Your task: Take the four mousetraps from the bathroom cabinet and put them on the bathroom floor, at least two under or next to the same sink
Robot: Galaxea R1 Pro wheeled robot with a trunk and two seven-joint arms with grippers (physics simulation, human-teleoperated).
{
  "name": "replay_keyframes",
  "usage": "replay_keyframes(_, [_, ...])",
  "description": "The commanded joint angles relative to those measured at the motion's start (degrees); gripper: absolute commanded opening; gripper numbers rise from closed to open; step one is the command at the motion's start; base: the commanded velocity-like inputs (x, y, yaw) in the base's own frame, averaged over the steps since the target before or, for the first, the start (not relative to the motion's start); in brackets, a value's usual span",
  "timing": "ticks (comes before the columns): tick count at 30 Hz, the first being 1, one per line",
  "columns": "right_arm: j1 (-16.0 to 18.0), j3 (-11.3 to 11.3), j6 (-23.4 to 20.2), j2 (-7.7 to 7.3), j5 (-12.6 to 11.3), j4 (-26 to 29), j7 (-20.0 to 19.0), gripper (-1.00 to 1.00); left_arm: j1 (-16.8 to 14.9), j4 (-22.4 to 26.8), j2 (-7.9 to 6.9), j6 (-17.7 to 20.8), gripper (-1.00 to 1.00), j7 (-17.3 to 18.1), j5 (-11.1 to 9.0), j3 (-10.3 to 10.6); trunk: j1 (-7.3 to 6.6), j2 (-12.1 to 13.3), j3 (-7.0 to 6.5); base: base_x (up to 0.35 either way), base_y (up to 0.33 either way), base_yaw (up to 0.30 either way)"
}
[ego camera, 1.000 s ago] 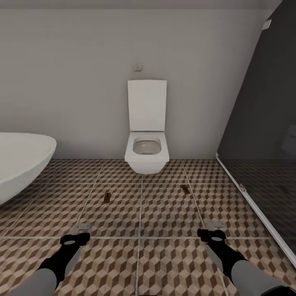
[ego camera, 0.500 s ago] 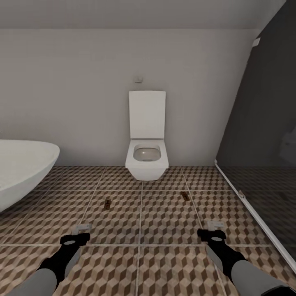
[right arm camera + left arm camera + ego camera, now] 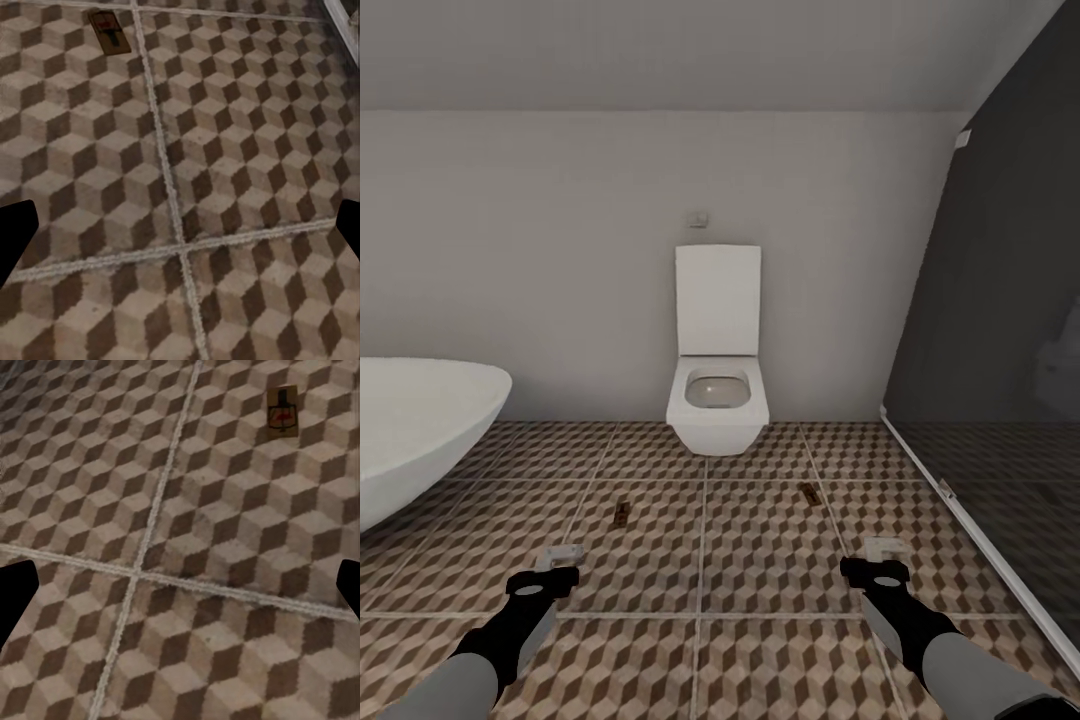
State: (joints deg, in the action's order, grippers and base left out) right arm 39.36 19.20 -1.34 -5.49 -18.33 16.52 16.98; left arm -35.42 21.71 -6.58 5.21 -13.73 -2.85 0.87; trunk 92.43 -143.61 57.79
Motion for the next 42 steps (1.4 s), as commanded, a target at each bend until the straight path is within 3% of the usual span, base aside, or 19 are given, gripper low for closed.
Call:
replay_keyframes(1, [0.0,0.5,-0.1,-0.05,-0.5,0.1,0.3,1.0,0.0,0.1,-0.01,0.3,1.0,-0.2,-0.3,0.1,-0.03,0.0,-0.17,0.0,0.0,0.0])
replay_keyframes(16, [0.0,0.4,-0.1,-0.13,-0.6,-0.7,0.3,1.0,0.0,-0.8,-0.27,0.3,1.0,0.0,-0.8,0.4,-0.42,0.2,-3.5,0.0,0.0,0.0])
replay_keyframes(25, [0.0,0.4,-0.1,-0.35,-0.7,-1.8,0.3,1.0,0.0,-6.8,-0.26,0.2,1.0,0.2,-2.2,0.5,-0.65,0.3,-5.49,0.0,0.0,0.0])
replay_keyframes(29, [0.0,0.4,0.1,-0.41,-0.8,-4.9,0.3,1.0,0.0,-10.3,-0.36,-0.7,1.0,0.3,-2.7,0.5,-0.76,0.4,-6.38,0.0,0.0,0.0])
replay_keyframes(42, [-0.3,0.3,5.8,-0.44,-1.0,-16.7,0.2,1.0,0.1,-19.7,-0.98,-2.6,1.0,0.3,-3.4,0.5,-3.62,5.6,-8.71,0.0,0.0,0.0])
